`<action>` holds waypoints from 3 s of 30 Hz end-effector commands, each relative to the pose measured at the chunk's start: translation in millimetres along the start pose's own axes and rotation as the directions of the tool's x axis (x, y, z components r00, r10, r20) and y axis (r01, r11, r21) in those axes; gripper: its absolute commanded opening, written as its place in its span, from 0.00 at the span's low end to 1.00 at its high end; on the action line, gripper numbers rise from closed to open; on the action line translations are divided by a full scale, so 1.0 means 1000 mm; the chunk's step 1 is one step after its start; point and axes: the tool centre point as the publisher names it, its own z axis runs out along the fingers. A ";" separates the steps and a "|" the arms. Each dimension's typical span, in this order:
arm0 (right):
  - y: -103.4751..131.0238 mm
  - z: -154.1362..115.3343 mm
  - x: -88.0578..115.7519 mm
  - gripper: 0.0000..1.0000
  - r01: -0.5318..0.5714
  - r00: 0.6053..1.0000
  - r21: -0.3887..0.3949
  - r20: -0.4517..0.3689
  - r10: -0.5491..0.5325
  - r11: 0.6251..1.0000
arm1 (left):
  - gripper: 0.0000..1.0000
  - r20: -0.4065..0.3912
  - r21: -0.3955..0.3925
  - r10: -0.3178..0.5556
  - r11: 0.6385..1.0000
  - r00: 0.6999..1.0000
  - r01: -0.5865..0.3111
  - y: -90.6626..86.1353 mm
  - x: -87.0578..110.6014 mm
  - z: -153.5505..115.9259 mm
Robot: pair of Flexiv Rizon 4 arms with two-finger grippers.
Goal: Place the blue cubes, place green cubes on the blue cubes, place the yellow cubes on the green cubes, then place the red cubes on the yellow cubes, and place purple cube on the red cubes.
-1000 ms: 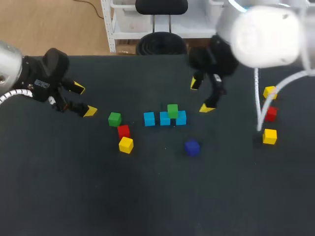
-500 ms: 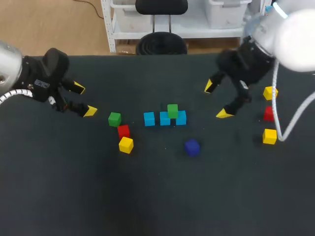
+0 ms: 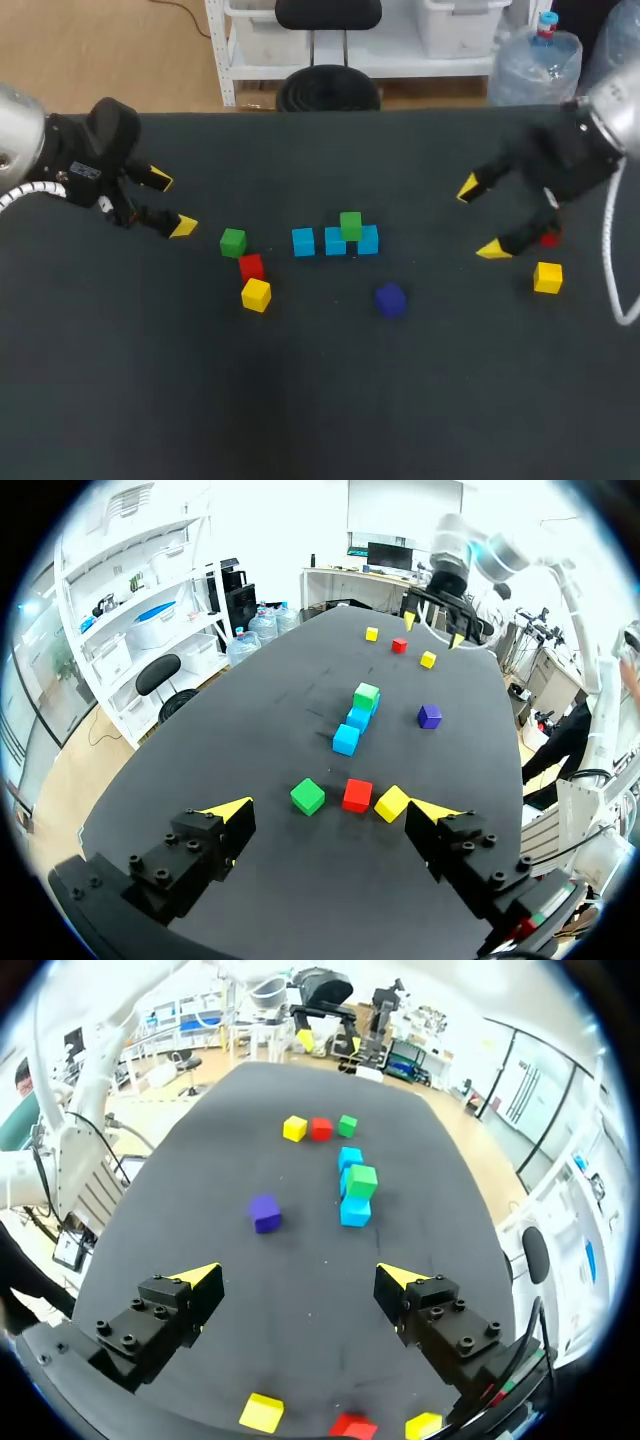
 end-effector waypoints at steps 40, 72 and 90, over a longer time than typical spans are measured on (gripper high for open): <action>0.021 -0.018 0.018 1.00 -0.043 0.999 0.087 -0.009 0.044 0.995 | 1.00 -0.068 -0.041 0.156 0.986 0.985 -0.159 0.008 0.036 -0.017; 0.021 -0.018 0.018 1.00 -0.043 0.999 0.087 -0.009 0.044 0.995 | 1.00 -0.109 0.334 0.627 0.754 0.772 -0.565 0.024 0.005 0.077; 0.021 -0.018 0.018 1.00 -0.043 0.999 0.087 -0.009 0.044 0.995 | 1.00 -0.077 0.409 0.675 0.692 0.733 -0.595 0.032 0.019 0.110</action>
